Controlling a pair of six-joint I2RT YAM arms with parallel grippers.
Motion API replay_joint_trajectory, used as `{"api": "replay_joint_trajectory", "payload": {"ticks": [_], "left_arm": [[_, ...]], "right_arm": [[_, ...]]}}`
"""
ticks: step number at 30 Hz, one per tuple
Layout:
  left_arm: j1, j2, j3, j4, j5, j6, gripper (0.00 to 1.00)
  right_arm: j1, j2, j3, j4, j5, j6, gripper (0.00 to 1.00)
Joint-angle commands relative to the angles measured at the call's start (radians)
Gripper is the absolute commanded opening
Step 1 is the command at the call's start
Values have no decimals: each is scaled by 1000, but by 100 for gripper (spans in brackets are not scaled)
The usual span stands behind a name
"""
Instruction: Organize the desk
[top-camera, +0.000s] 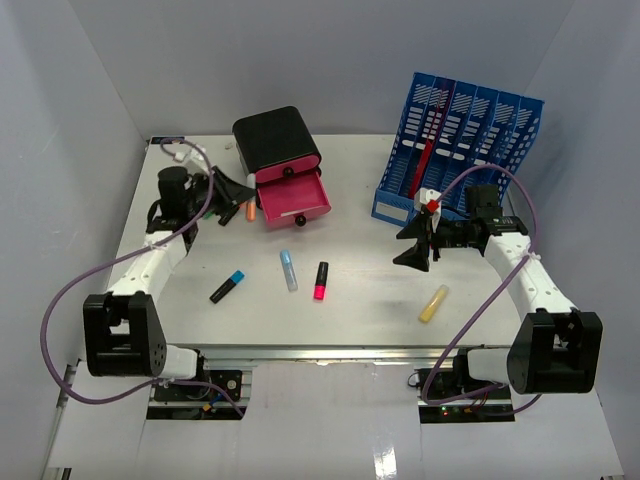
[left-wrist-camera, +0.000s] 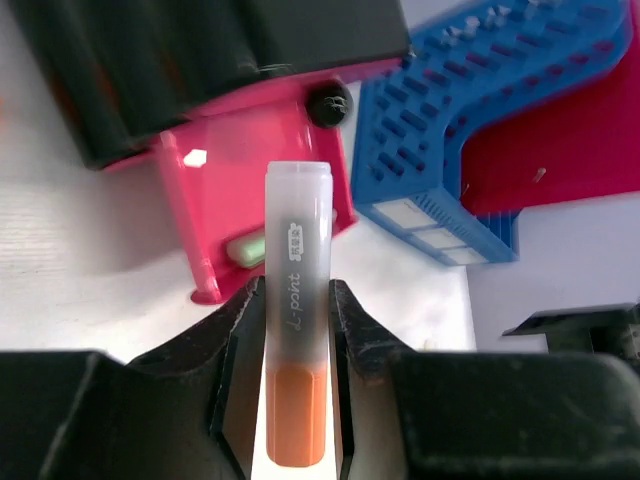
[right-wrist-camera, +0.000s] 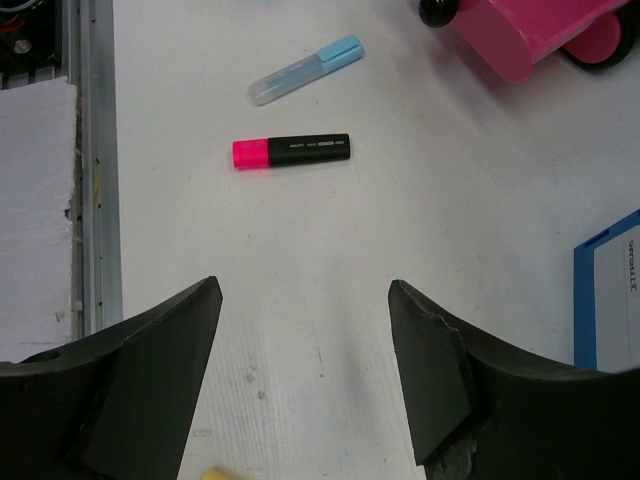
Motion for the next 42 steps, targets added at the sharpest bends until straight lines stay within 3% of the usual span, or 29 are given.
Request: {"api": "replay_joint_trajectory", "payload": {"ticks": [1,3,9,13,17,30,35,42], "left_arm": [[-240,16,234,-277,-366,489,0],[-309,40,277,-288,-480,645,0],[-413,208,416,-277,-506,996,1],[-423,326,514,-280,-595,1112,3],[-430,396,555,-276,-591,1245,4],[-443,326,397,-153,-501,1268,14],[-446,258,289,-56,-494,1274,32],[-446,303,276,-56,-497,1290,45]], "right_arm": [[-12,13,21,6,-16,6,74],[-11,25,21,4,-12,4,74],[-10,36,22,-5,11,-11,74],[-16,33,18,0,20,-12,74],[-19,37,18,1,25,-14,74],[-21,58,22,-12,27,-24,74],[-24,64,22,-14,23,-25,74],[-24,70,22,-20,24,-28,74]]}}
